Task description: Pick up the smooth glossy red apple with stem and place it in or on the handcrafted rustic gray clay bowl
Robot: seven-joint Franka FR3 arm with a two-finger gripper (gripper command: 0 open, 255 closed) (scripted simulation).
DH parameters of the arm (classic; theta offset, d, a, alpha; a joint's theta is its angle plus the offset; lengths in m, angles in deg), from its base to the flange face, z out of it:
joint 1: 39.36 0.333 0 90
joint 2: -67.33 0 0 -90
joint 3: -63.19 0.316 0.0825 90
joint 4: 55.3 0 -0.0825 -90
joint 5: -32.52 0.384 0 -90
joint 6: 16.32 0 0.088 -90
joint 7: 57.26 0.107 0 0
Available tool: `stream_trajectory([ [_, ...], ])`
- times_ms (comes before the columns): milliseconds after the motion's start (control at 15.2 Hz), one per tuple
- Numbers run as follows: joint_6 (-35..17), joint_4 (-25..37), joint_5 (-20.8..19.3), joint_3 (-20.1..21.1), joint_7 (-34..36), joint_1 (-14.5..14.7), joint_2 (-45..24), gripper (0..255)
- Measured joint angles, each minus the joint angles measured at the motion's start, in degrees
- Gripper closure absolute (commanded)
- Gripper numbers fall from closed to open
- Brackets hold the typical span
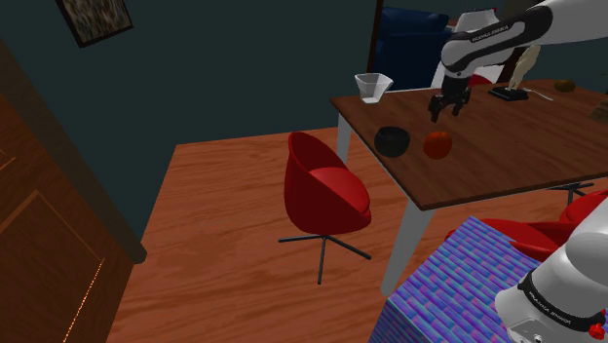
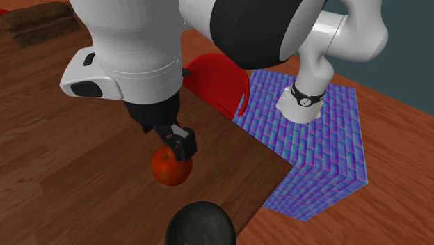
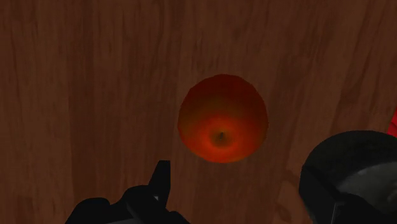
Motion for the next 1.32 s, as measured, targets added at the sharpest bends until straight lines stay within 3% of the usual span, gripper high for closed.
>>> stream_trajectory([
  [528, -5.2, -1.6, 1.1, -0.5, -0.8, -0.8, -3.9, 0],
  [924, -5.6, -1.8, 1.2, -0.5, -0.8, -0.8, -4.2, 0],
  [990, -5.6, -1.8, 1.2, -0.5, -0.8, -0.8, -4.2, 255],
  [1320, -5.6, -1.8, 1.2, -0.5, -0.8, -0.8, -4.2, 255],
])
